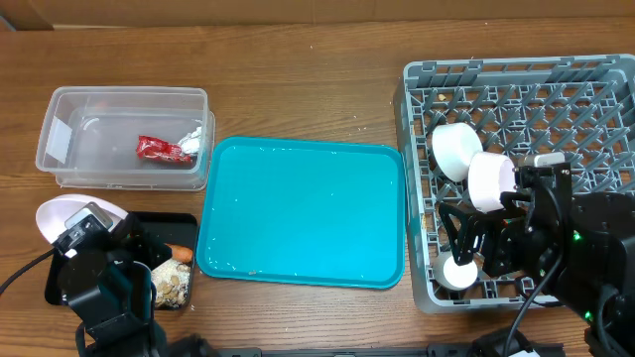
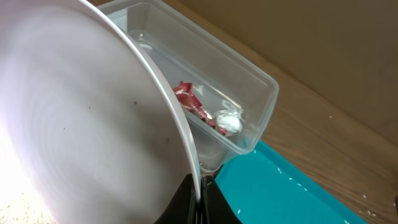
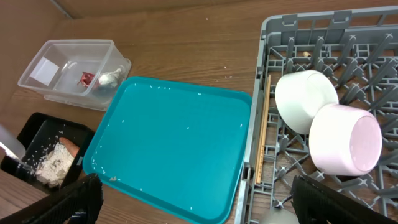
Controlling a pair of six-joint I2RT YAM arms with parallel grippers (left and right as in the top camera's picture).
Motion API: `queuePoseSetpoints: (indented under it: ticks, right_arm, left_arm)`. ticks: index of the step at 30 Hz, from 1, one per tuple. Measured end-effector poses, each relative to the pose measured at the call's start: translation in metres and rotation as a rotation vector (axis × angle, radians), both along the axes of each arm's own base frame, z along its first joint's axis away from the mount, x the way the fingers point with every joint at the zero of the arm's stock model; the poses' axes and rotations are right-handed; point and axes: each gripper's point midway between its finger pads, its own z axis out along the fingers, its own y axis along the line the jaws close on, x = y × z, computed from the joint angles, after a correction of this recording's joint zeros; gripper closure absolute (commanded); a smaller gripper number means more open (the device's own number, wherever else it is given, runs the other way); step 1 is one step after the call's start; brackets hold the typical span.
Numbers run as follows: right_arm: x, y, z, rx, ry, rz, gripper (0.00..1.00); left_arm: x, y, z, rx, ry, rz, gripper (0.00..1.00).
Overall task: Sort waste into correct bins and load items into the dishwasher
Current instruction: 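Tilt the plate to dump rice and peanuts onto the black tray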
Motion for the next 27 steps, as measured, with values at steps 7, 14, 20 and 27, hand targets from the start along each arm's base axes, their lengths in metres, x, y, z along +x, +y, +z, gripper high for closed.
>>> queuePoseSetpoints:
  ticks: [7, 14, 20, 27]
  right_arm:
    - [0.0, 0.0, 0.0, 0.0, 0.0, 0.001, 0.0]
    - [0.0, 0.0, 0.0, 0.0, -0.001, 0.0, 0.0]
    - [0.0, 0.0, 0.0, 0.0, -0.001, 0.0, 0.0]
    - [0.0, 0.0, 0.0, 0.0, -0.001, 0.001, 0.0]
  left_arm:
    - [0.007, -0.014, 0.002, -0.01, -0.012, -0.097, 0.96]
    - [-0.001, -0.011, -0.016, -0.013, 0.07, -0.075, 0.96]
    - [0.006, -0.018, -0.008, 0.001, 0.034, -0.135, 0.96]
    - [0.007, -0.014, -0.011, -0.01, 0.035, -0.106, 0.96]
